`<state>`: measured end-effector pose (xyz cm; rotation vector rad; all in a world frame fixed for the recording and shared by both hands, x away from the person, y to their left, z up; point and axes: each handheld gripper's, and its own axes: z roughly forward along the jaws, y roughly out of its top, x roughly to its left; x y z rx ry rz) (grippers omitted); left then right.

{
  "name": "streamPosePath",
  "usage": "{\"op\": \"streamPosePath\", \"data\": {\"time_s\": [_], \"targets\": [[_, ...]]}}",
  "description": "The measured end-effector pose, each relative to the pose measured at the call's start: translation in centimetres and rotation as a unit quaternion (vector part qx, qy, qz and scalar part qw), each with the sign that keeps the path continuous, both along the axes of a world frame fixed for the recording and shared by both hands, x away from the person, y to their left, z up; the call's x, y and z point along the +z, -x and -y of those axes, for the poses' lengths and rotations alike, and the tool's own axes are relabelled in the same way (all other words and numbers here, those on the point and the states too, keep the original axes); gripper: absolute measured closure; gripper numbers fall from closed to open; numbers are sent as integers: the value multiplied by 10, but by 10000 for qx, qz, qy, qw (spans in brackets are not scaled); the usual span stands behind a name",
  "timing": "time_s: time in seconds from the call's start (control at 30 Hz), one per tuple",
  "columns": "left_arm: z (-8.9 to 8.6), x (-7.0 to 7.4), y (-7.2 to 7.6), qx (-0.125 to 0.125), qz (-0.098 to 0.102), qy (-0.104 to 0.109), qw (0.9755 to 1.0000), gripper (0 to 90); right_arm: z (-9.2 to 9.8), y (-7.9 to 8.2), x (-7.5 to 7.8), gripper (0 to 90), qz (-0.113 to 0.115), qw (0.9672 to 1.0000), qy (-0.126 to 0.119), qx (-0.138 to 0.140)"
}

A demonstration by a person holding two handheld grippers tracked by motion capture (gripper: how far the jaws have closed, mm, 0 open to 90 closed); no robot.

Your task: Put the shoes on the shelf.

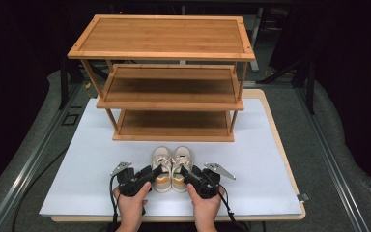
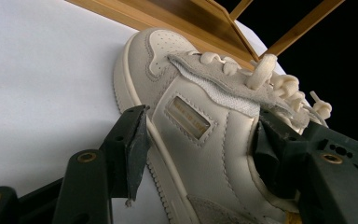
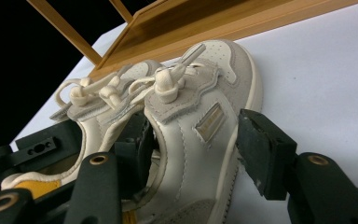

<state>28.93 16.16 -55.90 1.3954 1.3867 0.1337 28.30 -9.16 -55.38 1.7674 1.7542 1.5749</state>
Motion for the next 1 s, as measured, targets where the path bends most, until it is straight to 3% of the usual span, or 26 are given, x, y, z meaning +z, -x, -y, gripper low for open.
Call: {"op": "streamPosePath", "data": {"time_s": [0.03, 0.13, 0.17, 0.27, 0.53, 0.67, 0.8, 0.93, 1.0], "targets": [[0, 0, 0, -12, -7, 6, 10000, 412, -1, -1, -2, 467, 111, 9999, -86, -62], [-1, 1, -2, -54, -20, -37, 10000, 416, 0, 0, 0, 474, -15, 10000, -28, 42], [-1, 1, -2, -86, -19, -72, 9999, 419, -1, -2, -1, 477, 85, 9999, -43, -55], [-1, 1, -3, -100, -22, -65, 9999, 426, 0, -1, 1, 484, -8, 10000, 11, 8], [-1, 1, -3, -83, -33, -33, 10000, 435, -1, -1, -1, 496, 43, 9999, -69, -113], [-1, 2, -3, -75, -43, -57, 9999, 440, 0, 0, 1, 505, -39, 10000, -43, -58], [-2, 5, -3, -79, -21, -140, 9999, 442, -2, 0, 0, 511, 34, 9999, -93, -133], [-2, 8, -4, -86, 5, -210, 9997, 444, -2, 1, 2, 514, -79, 9999, -87, -63], [-2, 10, -4, -83, -3, -166, 9998, 445, -3, 0, 2, 514, 3, 9998, -143, -113]]}}
